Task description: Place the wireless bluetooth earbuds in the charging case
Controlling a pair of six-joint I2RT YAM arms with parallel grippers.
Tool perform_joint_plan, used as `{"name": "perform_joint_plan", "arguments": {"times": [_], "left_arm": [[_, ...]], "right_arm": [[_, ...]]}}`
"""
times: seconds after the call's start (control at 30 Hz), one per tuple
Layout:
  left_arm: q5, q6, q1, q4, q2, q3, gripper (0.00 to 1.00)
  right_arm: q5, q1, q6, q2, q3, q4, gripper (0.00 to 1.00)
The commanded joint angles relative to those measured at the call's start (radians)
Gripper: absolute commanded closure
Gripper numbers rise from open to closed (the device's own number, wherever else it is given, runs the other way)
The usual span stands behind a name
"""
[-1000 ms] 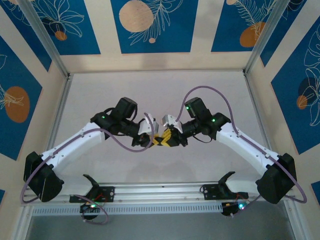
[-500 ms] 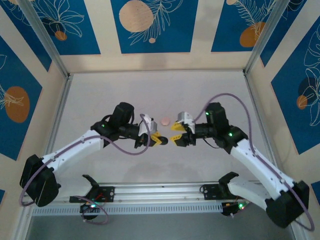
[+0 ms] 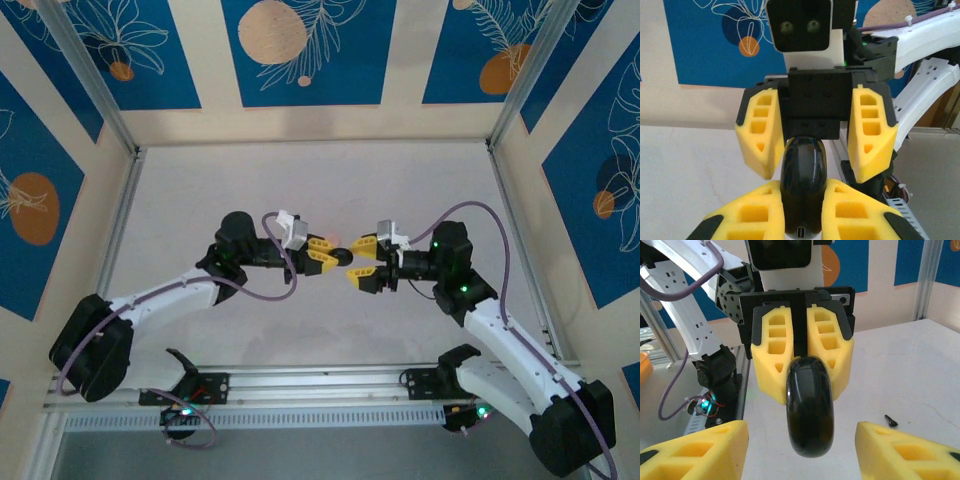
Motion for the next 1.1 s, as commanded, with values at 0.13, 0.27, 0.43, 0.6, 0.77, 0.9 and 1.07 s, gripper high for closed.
{"name": "perform_joint_plan", "arguments": {"times": [0.13,0.27,0.43,0.6,0.77,0.9,1.07], "left_arm": [[0.064,-0.074,0.006,0.136,0.013,0.001,0.86],[0.061,-0.073,0.007,0.131,0.008,0.001,0.86],[0.055,-0.033,0.007,0.067,0.0,0.006,0.76],[-0.011,0.218,0.007,-0.314,-0.077,0.053,0.54],[-0.175,0.556,0.006,-0.822,-0.163,0.145,0.42],[-0.278,0.698,0.005,-1.048,-0.19,0.194,0.41],[-0.316,0.755,0.004,-1.147,-0.184,0.225,0.4]], "right_arm": [[-0.064,-0.004,0.058,0.037,0.027,0.099,0.51],[-0.075,-0.004,0.055,0.033,0.03,0.096,0.67],[-0.086,-0.004,-0.002,0.014,0.052,0.002,0.78],[-0.037,-0.003,-0.238,-0.006,0.152,-0.369,0.78],[0.104,0.016,-0.47,0.041,0.295,-0.736,0.78],[0.21,0.084,-0.595,0.111,0.384,-0.884,0.78],[0.288,0.177,-0.639,0.191,0.451,-0.917,0.78]]}}
